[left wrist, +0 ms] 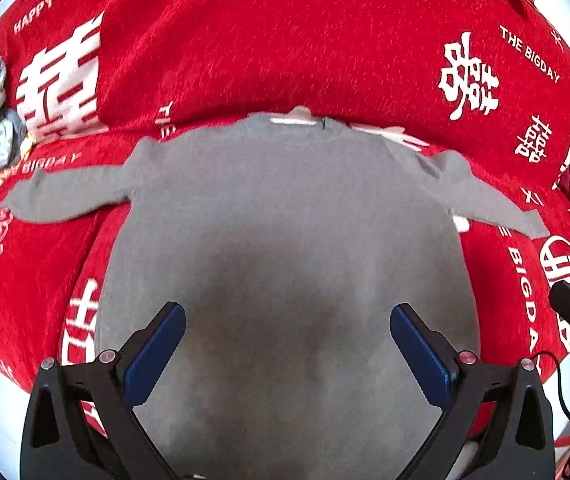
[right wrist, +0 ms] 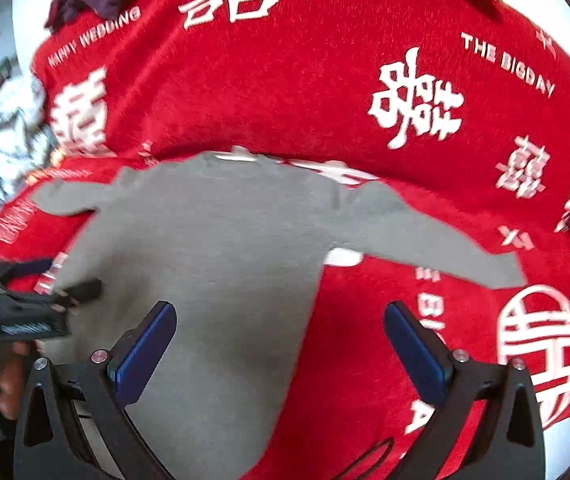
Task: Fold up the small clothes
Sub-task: 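Move the right tool to the sweater's sleeve cuff and open it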
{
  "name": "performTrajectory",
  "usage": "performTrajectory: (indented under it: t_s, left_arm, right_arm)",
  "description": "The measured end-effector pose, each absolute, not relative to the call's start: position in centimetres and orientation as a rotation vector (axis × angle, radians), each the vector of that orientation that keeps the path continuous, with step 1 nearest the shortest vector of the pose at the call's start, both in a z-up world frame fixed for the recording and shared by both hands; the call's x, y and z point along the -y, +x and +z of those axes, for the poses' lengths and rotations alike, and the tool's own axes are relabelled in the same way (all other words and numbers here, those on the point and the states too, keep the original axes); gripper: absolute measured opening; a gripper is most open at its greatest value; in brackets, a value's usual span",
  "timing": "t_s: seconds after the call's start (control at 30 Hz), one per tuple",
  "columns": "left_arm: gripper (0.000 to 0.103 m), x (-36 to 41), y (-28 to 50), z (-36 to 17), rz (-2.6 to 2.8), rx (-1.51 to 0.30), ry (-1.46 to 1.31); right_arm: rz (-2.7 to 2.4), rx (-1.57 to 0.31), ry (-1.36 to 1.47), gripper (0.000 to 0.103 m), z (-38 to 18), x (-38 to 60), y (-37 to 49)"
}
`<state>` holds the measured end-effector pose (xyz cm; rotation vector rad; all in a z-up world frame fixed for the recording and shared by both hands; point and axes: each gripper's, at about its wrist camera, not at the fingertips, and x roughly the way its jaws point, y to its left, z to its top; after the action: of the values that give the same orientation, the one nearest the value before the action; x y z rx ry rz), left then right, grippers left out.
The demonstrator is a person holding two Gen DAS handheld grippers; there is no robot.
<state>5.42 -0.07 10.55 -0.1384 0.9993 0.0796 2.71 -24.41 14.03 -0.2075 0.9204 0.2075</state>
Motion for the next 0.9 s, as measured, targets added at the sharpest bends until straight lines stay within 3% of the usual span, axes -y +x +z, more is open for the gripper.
performTrajectory:
  t_s: [0.23, 0.33, 0.57, 0.9]
  left_arm:
    - [0.103, 2.4, 7.5, 13.2, 0.049, -0.971, -0.118]
    - [0.103, 3.6, 8.9, 13.1, 0.042, -0.991, -0.117]
    - [0.103, 6.3, 12.6, 10.9, 0.062, -1.087, -0.125]
    - [0.103, 9.5, 16.4, 8.9, 0.074, -1.137, -0.083]
  right_arm:
    - [0.090, -0.501, -0.204, 0.103, 21.9, 26.6, -1.1]
    - [0.169, -0.412, -0.088, 0.103, 24.1, 28.6, -1.7]
    - [0.124, -0.838, -0.071, 0.103, 16.0, 30.1, 5.6]
    - [0.041, -0.965, -0.030, 0.103, 11.3, 32.6, 8.9]
